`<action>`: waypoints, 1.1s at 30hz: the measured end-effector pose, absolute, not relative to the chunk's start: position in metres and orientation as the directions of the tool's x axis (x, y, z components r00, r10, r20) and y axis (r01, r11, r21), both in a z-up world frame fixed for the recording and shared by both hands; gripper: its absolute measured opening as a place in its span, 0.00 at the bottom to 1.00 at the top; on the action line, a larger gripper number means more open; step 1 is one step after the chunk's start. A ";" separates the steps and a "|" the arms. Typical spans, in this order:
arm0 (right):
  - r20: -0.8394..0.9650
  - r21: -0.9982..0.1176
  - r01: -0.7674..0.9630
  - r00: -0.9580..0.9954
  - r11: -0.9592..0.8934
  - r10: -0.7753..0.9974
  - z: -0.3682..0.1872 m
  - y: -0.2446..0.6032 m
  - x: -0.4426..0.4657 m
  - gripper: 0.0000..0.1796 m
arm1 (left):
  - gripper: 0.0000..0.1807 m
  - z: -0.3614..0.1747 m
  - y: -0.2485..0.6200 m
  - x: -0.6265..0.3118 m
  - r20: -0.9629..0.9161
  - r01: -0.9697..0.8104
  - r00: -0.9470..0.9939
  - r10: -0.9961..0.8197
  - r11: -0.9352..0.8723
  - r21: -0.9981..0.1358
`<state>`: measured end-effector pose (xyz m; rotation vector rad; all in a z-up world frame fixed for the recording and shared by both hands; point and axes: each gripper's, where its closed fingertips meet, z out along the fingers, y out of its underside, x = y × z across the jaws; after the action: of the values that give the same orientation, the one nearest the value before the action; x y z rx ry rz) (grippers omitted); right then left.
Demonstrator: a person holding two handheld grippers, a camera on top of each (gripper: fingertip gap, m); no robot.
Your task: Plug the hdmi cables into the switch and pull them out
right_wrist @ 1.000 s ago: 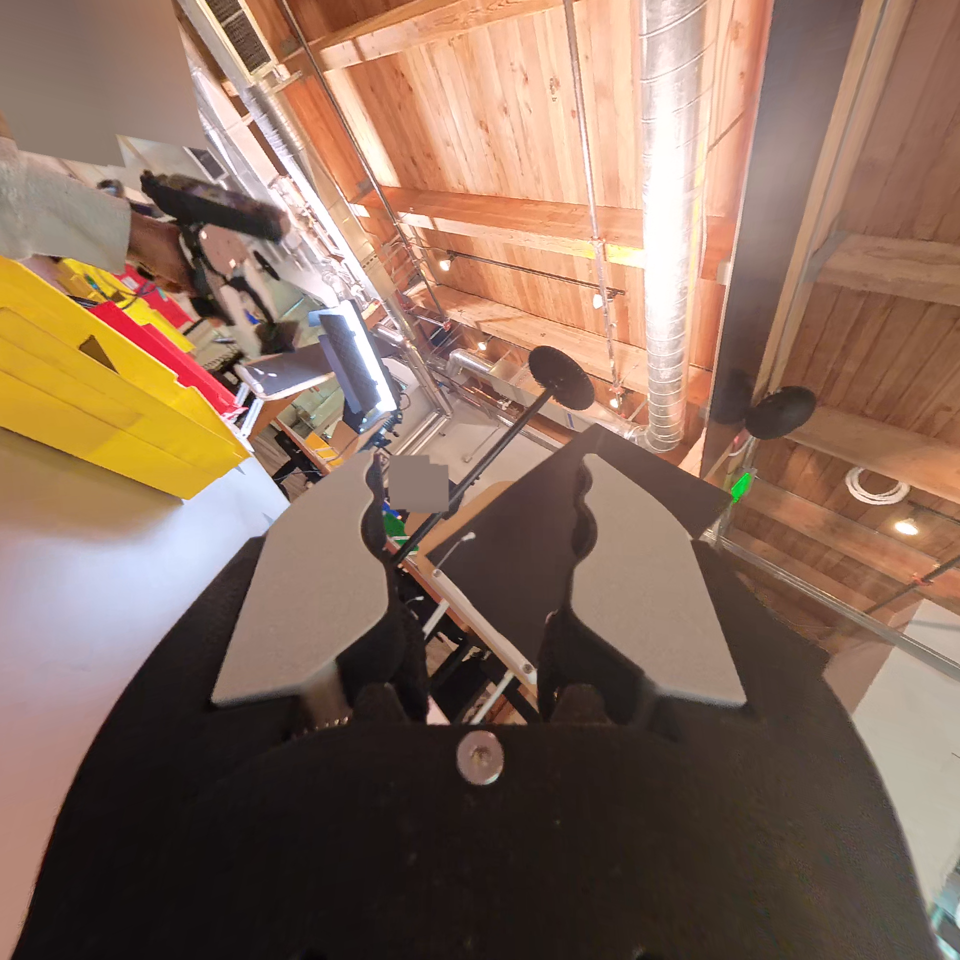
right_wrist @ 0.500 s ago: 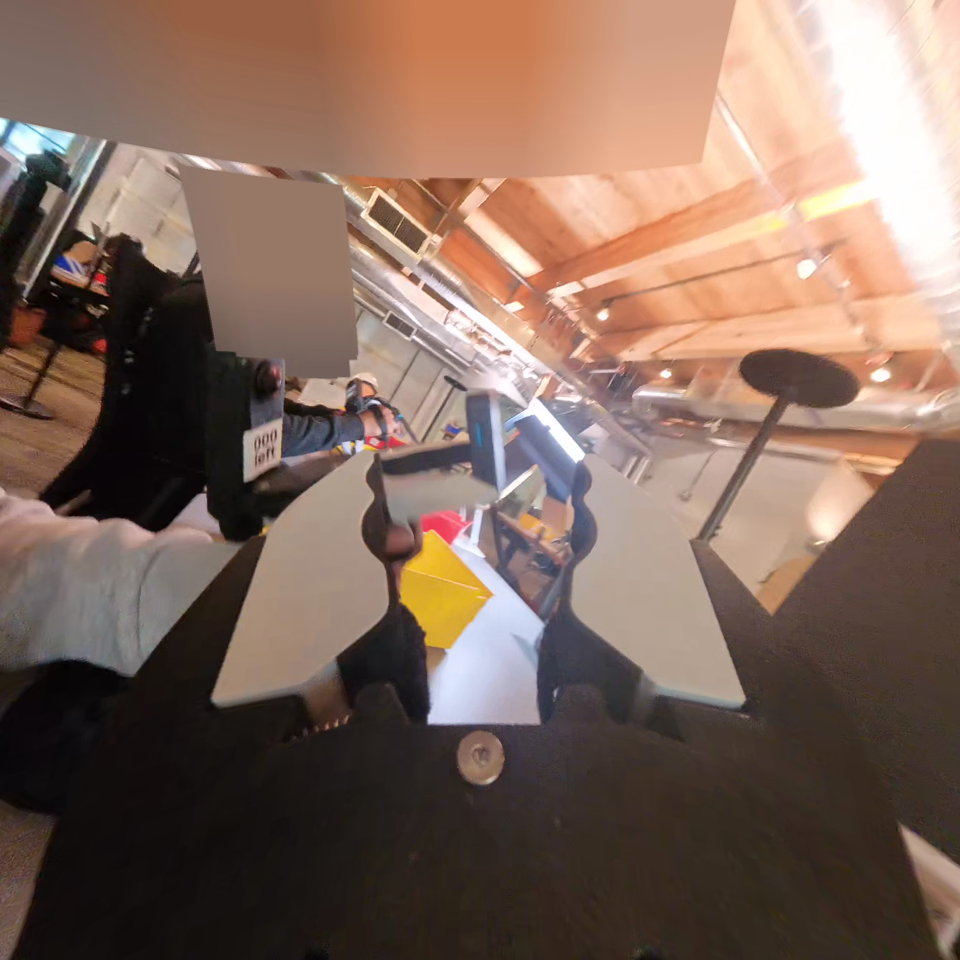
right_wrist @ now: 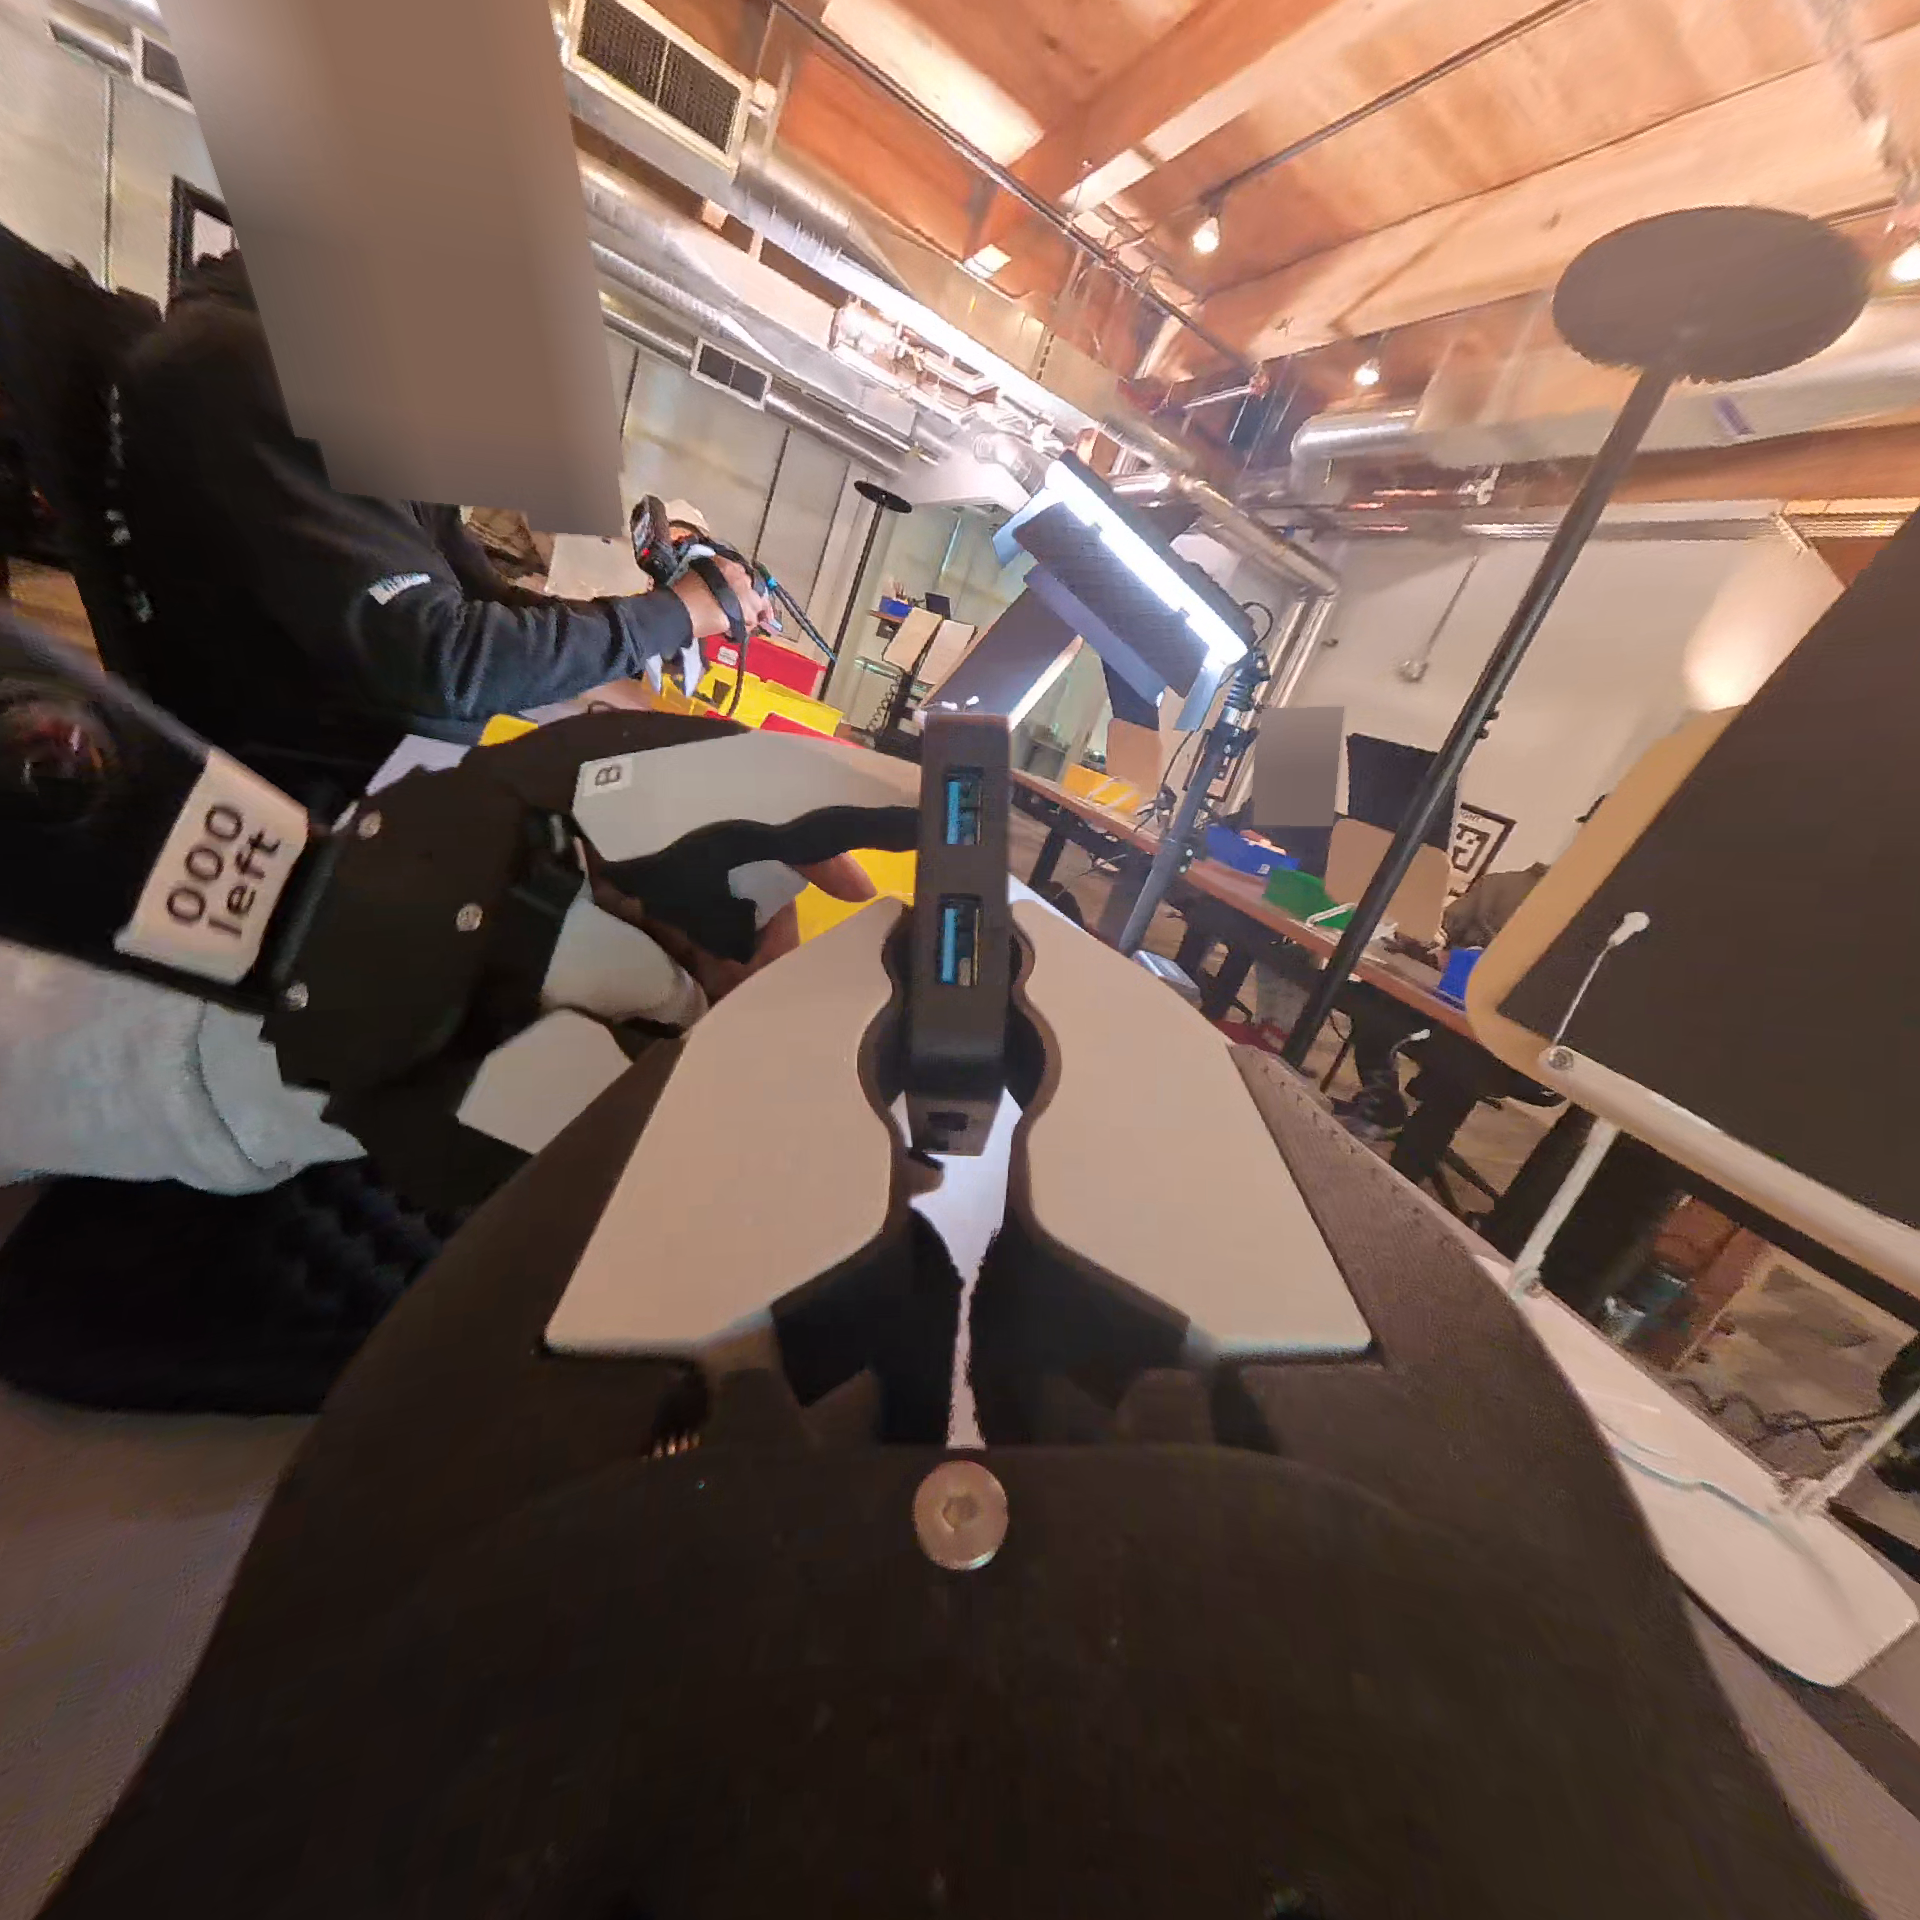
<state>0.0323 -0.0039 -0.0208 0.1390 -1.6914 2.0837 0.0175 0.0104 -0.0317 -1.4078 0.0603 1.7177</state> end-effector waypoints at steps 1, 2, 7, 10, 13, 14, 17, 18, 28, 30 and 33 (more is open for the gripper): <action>0.371 -0.900 -0.417 -0.886 -0.128 0.279 -0.022 -0.003 0.031 0.07 | 0.35 -0.033 0.012 0.018 -0.784 -0.653 0.112 0.610 -0.550 -0.521; 0.411 -0.888 -0.451 -0.867 -0.092 0.283 -0.024 -0.003 0.029 0.08 | 0.34 -0.034 0.013 0.020 -0.743 -0.657 0.219 0.633 -0.468 -0.592; 0.845 -0.531 -0.783 -0.462 0.324 0.269 -0.038 0.006 0.011 0.07 | 0.33 -0.030 0.006 0.027 -0.567 -0.607 0.536 0.626 -0.182 -0.774; 0.991 -0.132 -0.806 -0.125 0.577 0.053 -0.062 0.012 -0.005 0.08 | 0.31 -0.047 0.008 0.023 -0.791 -0.688 0.338 0.511 -0.439 -0.577; 0.994 -0.041 -0.802 -0.093 0.596 -0.057 -0.080 0.010 -0.006 0.08 | 0.28 -0.079 0.015 0.012 -0.923 -0.655 0.222 0.315 -0.653 -0.381; 0.990 -0.064 -0.812 -0.125 0.581 -0.065 -0.084 0.008 -0.004 0.08 | 0.26 -0.084 0.015 0.009 -0.942 -0.647 0.192 0.276 -0.686 -0.333; 0.980 -0.075 -0.825 -0.164 0.560 -0.110 -0.092 0.006 0.001 0.08 | 0.09 -0.088 0.012 0.004 -0.976 -0.620 0.081 0.204 -0.756 -0.209; 0.980 -0.074 -0.825 -0.165 0.560 -0.113 -0.093 0.005 0.001 0.08 | 0.09 -0.089 0.011 0.004 -0.973 -0.615 0.105 0.204 -0.756 -0.225; 0.693 -0.651 -0.731 -0.682 -0.201 0.235 0.011 0.042 0.052 0.26 | 0.07 -0.025 -0.005 0.042 -0.596 -0.657 0.582 0.554 -0.112 -0.745; 0.666 -0.664 -0.695 -0.717 -0.275 0.205 0.016 0.046 0.061 0.26 | 0.07 -0.022 -0.004 0.048 -0.560 -0.644 0.638 0.528 -0.032 -0.764; 0.705 -0.662 -0.722 -0.691 -0.204 0.160 0.005 0.038 0.063 0.26 | 0.07 -0.032 0.000 0.045 -0.607 -0.652 0.616 0.502 -0.108 -0.751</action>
<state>0.0634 0.0376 0.0052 0.6717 -1.4722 1.9462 0.0454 0.0000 -0.0316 -1.3663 0.1392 0.9800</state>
